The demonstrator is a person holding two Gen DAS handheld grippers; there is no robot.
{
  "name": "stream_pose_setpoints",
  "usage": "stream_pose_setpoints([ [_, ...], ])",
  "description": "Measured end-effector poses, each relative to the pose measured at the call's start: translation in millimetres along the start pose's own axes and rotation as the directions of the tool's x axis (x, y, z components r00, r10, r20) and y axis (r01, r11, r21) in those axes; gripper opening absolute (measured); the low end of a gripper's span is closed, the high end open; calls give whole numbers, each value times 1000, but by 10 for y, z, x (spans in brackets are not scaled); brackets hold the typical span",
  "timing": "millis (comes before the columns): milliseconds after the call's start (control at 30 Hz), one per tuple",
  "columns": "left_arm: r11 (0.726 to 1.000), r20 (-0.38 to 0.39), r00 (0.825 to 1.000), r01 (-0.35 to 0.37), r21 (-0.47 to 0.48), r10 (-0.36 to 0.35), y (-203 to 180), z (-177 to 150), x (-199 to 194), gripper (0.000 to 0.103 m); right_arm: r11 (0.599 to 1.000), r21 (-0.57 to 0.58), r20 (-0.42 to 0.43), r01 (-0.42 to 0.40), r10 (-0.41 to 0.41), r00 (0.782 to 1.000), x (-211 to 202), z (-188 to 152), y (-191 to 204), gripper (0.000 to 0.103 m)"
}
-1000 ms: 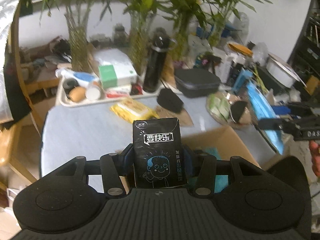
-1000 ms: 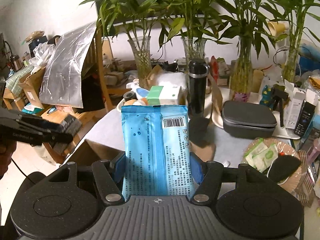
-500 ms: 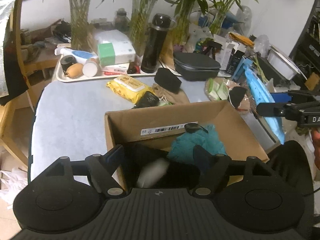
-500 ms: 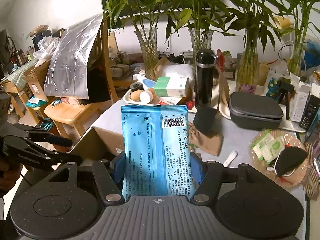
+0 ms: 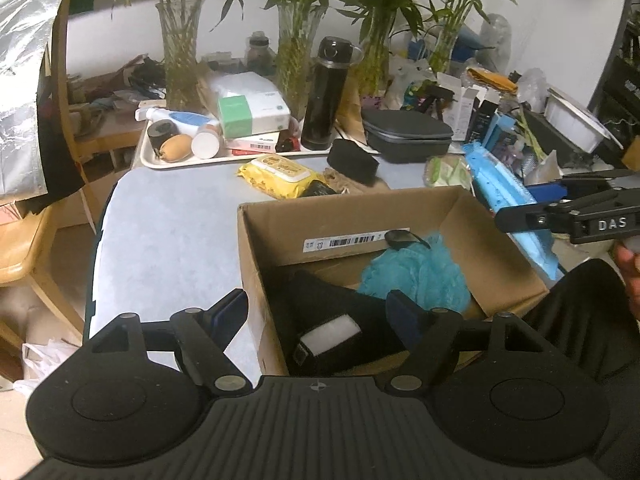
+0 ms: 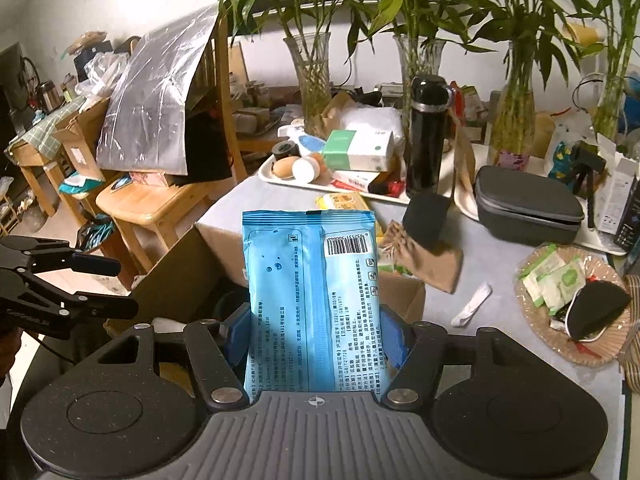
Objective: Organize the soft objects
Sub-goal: 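Lower the black snack box into the cardboard box and open the left tool, then lower the blue wipes packet into the box and open the right tool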
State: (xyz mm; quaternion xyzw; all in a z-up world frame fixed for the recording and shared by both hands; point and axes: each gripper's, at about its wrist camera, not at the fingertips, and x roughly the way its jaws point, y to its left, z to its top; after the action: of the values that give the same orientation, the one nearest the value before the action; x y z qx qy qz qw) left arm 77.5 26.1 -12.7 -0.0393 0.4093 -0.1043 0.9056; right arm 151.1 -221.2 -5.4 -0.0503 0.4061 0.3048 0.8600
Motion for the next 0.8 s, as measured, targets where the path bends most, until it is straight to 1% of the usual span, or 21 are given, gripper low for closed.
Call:
stream_pose_setpoints([
  [167, 1000, 11, 1000, -3, 1, 3, 25, -54, -39, 76, 999, -41, 3, -20, 20, 1000, 38, 56, 110, 67],
  [367, 1000, 28, 999, -21, -10, 22, 63, -91, -68, 76, 990, -136, 18, -34, 37, 999, 147, 188, 320, 68],
  [400, 1000, 31, 999, -21, -11, 21, 64, -93, -71, 76, 986, -160, 14, -40, 42, 999, 185, 194, 358, 71],
  [467, 1000, 35, 999, -21, -10, 21, 70, -98, -77, 76, 974, -218, -16, -57, 55, 998, 277, 190, 442, 83],
  [500, 1000, 38, 999, -23, -11, 23, 81, -101, -84, 76, 970, -238, -27, -47, 42, 999, 317, 184, 480, 94],
  [533, 1000, 39, 999, -22, -12, 23, 86, -101, -86, 76, 967, -253, -32, -34, 27, 999, 354, 170, 509, 95],
  [600, 1000, 43, 999, -18, -2, 18, 92, -117, -103, 76, 966, -254, -49, -36, 24, 999, 394, 143, 521, 95],
  [700, 1000, 55, 998, -22, 7, 22, 91, -143, -122, 76, 973, -230, -63, -26, 11, 998, 412, 79, 486, 98],
  [800, 1000, 46, 999, -28, 1, 28, 116, -148, -110, 76, 981, -196, -75, -5, -10, 997, 415, 25, 413, 99],
])
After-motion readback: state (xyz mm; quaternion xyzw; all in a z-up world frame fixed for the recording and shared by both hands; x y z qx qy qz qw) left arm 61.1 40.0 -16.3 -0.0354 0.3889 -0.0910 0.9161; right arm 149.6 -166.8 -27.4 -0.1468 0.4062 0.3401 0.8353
